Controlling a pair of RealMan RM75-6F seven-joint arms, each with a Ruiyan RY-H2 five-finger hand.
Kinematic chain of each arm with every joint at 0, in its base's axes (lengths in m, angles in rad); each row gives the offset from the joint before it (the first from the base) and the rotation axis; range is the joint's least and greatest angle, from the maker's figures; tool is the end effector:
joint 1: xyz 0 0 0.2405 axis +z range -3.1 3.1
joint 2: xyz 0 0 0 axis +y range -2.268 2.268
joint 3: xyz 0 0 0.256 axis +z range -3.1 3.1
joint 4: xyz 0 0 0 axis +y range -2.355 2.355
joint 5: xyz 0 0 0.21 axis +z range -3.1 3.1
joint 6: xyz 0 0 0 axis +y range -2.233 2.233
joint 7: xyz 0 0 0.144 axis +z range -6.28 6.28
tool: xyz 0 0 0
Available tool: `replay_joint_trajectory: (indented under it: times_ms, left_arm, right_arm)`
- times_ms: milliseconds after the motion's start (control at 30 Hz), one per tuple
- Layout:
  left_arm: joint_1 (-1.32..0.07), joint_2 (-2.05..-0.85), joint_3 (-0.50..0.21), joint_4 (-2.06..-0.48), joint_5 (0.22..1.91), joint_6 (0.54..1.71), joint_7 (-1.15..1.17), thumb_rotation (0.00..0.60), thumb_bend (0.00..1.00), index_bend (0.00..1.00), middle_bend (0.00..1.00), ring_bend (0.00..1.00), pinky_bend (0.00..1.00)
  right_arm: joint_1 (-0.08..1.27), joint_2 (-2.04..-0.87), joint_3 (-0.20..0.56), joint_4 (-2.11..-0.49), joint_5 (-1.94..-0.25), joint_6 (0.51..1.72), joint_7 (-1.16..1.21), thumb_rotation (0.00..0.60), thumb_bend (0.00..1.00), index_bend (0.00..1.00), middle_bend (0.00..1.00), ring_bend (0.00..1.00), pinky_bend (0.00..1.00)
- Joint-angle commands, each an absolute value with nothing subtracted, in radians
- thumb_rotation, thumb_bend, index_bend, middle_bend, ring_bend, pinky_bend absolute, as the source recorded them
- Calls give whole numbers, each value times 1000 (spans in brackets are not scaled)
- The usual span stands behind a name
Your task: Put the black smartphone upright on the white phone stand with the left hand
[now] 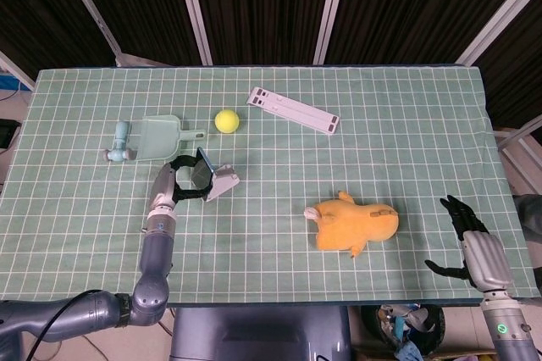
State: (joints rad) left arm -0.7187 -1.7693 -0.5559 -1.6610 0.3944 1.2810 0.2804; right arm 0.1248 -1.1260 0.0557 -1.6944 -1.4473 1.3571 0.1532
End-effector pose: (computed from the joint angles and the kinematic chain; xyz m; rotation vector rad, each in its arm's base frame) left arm -0.1165 0.3451 -0.0210 -0.8792 -1.8159 -1.1066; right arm -0.2985 -0.1915 0.1352 1.3461 -1.1857 1.0149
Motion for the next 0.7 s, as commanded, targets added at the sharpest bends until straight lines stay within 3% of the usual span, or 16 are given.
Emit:
replay_joint_trajectory:
  times_ms: [33,700]
  left_arm:
    - [-718,-1770,-554,-1661,397,1279,278,600,333,457,513,86,0]
    - [-712,-1763,-539,-1654,404,1258,274,600,326,394,453,85,0]
  right_arm:
    - [125,-1126,56,-1695,-1447,1356,154,600,163,0,0,0,185]
    - [124,-1124,55,-1698,-1446,1355,154,600,162,0,0,0,185]
